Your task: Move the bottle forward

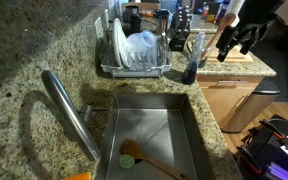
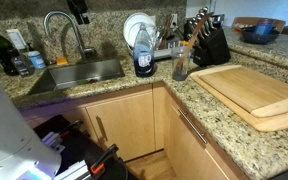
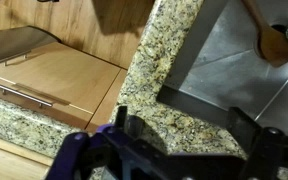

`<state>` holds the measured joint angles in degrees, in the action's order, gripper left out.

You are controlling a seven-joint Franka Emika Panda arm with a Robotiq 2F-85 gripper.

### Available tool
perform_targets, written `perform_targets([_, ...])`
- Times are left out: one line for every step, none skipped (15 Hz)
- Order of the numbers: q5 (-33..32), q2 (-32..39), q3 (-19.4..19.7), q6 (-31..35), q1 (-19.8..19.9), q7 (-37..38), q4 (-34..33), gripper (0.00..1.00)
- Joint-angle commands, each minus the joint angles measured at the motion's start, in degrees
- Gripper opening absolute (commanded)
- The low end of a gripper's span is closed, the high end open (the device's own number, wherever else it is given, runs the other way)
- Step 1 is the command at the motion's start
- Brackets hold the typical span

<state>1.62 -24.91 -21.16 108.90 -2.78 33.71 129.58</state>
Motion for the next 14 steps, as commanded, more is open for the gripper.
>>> perform_targets([-0.66, 0.29, 1.28, -0.15, -1.51, 0.55, -0.15, 1.00])
perform_targets([-0.66, 0.29, 1.28, -0.15, -1.51, 0.55, -0.15, 1.00])
perform_targets([-0.66, 0.29, 1.28, -0.15, -1.51, 0.55, -0.15, 1.00])
perform_targets([0.25, 0.65, 1.96, 0.24, -1.19, 1.07, -0.58, 1.00])
perform_targets([2.52, 1.62, 3.39, 1.12, -0.33, 3.00, -1.20, 1.00])
perform_targets([5.15, 2.74, 6.73, 1.06, -0.24, -0.57, -1.41, 1.00])
perform_targets([6.58, 3.13, 9.17, 1.90, 0.49, -2.12, -0.75, 1.00])
perform_targets([8.46, 3.42, 12.16, 2.79, 1.19, -4.70, 0.89, 1.00])
perform_targets([10.55, 3.89, 14.50, 3.33, 1.62, -6.54, 2.08, 1.00])
perform_targets([12.66, 4.80, 16.98, 3.76, 2.37, -8.55, 3.37, 1.00])
perform_targets([14.93, 6.41, 19.62, 4.02, 3.02, -11.25, 4.05, 1.00])
perform_targets([17.00, 9.06, 21.77, 3.92, 3.65, -13.58, 4.14, 1.00])
perform_targets([13.56, 5.60, 18.98, 2.18, 3.01, -9.96, 3.02, 1.00])
perform_targets([14.90, 7.21, 20.84, 2.48, 3.64, -11.99, 3.61, 1.00])
